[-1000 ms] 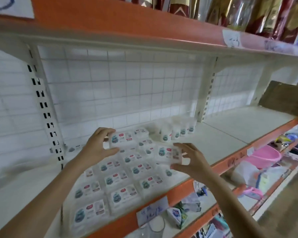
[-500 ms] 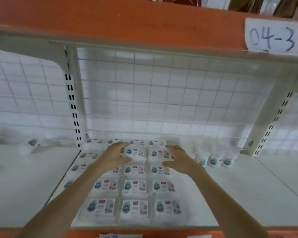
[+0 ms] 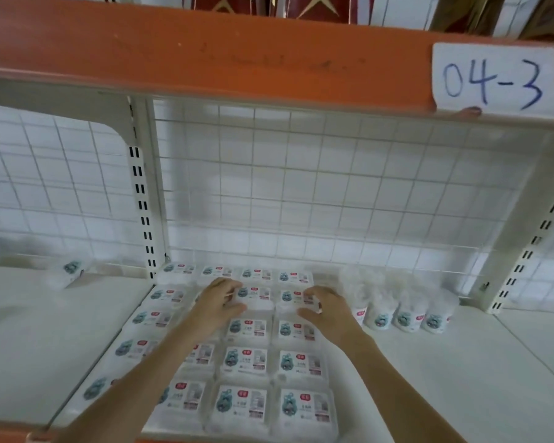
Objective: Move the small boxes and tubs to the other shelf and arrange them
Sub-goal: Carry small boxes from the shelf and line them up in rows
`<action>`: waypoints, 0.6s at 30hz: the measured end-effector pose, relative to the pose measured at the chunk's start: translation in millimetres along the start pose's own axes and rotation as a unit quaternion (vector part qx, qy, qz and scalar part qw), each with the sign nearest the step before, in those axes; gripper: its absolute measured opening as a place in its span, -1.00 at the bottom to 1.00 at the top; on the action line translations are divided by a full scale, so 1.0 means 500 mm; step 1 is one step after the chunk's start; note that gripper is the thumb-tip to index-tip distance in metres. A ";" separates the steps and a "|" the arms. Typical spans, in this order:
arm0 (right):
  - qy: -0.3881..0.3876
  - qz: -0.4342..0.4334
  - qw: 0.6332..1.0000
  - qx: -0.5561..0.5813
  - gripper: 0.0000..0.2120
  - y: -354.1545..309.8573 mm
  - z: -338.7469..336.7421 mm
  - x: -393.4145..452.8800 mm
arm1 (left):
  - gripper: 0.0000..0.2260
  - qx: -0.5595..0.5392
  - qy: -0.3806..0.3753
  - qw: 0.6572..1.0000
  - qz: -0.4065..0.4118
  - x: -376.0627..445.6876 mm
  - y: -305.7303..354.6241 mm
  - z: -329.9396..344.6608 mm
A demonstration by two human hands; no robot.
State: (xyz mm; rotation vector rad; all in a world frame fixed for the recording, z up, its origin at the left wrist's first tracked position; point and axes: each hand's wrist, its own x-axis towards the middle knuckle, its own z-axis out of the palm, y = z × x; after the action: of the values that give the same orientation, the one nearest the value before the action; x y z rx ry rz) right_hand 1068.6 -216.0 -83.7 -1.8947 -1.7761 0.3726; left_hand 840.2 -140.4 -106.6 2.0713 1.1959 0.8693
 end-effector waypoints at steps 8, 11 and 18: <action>0.021 0.049 0.995 0.082 -0.64 -0.002 0.014 0.010 | -0.60 -0.017 0.003 1.000 -0.018 0.006 0.003 0.002; 0.035 0.075 0.990 0.117 -0.65 -0.010 0.017 0.007 | -0.56 -0.015 -0.013 0.999 -0.032 0.010 0.007 0.000; 0.019 0.060 0.997 0.033 -0.45 -0.046 0.024 -0.037 | -0.47 0.031 -0.042 0.998 -0.040 0.001 0.017 -0.028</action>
State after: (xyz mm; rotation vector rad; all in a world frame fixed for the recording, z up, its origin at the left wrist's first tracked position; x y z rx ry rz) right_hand 1040.8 -231.9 -83.9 -1.9542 -1.6110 0.4287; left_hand 834.0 -141.3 -91.5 2.0731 1.2658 0.7088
